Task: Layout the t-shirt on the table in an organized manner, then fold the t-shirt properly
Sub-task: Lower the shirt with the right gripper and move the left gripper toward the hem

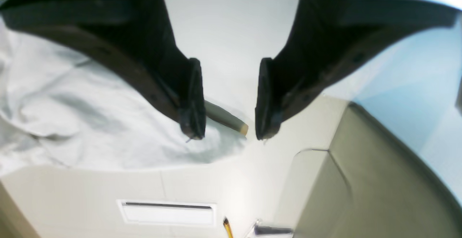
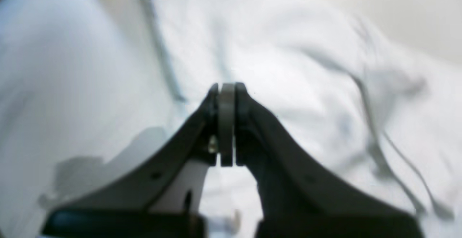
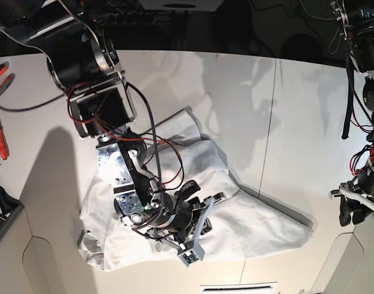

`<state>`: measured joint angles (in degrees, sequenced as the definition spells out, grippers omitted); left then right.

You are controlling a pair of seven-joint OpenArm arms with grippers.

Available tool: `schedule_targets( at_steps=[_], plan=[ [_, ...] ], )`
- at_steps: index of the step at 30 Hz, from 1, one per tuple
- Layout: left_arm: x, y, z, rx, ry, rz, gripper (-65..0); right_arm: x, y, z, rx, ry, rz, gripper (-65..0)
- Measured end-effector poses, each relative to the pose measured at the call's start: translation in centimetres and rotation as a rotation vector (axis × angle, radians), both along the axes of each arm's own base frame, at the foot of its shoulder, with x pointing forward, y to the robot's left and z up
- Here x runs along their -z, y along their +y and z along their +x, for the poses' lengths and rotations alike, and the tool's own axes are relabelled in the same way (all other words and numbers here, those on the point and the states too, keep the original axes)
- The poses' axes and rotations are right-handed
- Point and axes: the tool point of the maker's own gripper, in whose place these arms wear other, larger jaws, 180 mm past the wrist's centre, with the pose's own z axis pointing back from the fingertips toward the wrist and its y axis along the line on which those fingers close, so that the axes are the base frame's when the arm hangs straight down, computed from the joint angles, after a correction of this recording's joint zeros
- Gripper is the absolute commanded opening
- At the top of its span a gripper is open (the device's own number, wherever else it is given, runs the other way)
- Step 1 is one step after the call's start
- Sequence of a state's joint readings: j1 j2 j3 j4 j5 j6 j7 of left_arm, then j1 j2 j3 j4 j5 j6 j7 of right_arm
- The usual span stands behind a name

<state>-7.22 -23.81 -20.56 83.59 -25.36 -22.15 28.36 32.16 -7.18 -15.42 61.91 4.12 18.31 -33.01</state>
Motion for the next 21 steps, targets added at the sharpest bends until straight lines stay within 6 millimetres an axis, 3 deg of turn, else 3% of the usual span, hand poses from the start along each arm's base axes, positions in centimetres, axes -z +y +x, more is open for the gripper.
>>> schedule_targets(
  at_steps=[3,7,9,11,13,15,18,21],
  plan=[
    [2.9,1.2,0.0,-0.046,0.069,-0.063,-38.4,1.1,-2.2,0.6,0.111,-0.048,-0.055,-65.0],
    [5.7,1.2,-0.2,-0.052,0.102,-0.163,-38.4,3.1,-3.3,-0.6,0.130,-0.015,-0.080,-65.0],
    [6.3,1.0,-0.1,-0.065,0.094,-0.199,-38.3,3.8,-3.1,-1.3,0.101,-0.002,-0.086,-65.0],
    [6.8,0.8,0.0,-0.073,0.094,-0.218,-38.3,4.3,-2.2,-2.3,0.037,0.010,-0.076,-56.0],
    [7.4,0.6,0.1,-0.077,0.103,-0.235,-38.3,5.2,-1.5,-3.5,-0.003,0.030,-0.066,-53.5],
    [7.7,0.3,0.1,-0.077,0.108,-0.245,-38.3,6.5,-1.1,-5.1,-0.037,0.066,-0.058,-54.1],
    [7.7,0.1,0.1,-0.076,0.108,-0.250,-38.3,8.4,-1.0,-7.3,-0.055,0.119,-0.063,-65.0],
    [7.5,0.2,0.2,-0.076,0.101,-0.249,-38.3,9.9,-1.3,-8.9,-0.061,0.185,-0.091,-65.0]
  ],
)
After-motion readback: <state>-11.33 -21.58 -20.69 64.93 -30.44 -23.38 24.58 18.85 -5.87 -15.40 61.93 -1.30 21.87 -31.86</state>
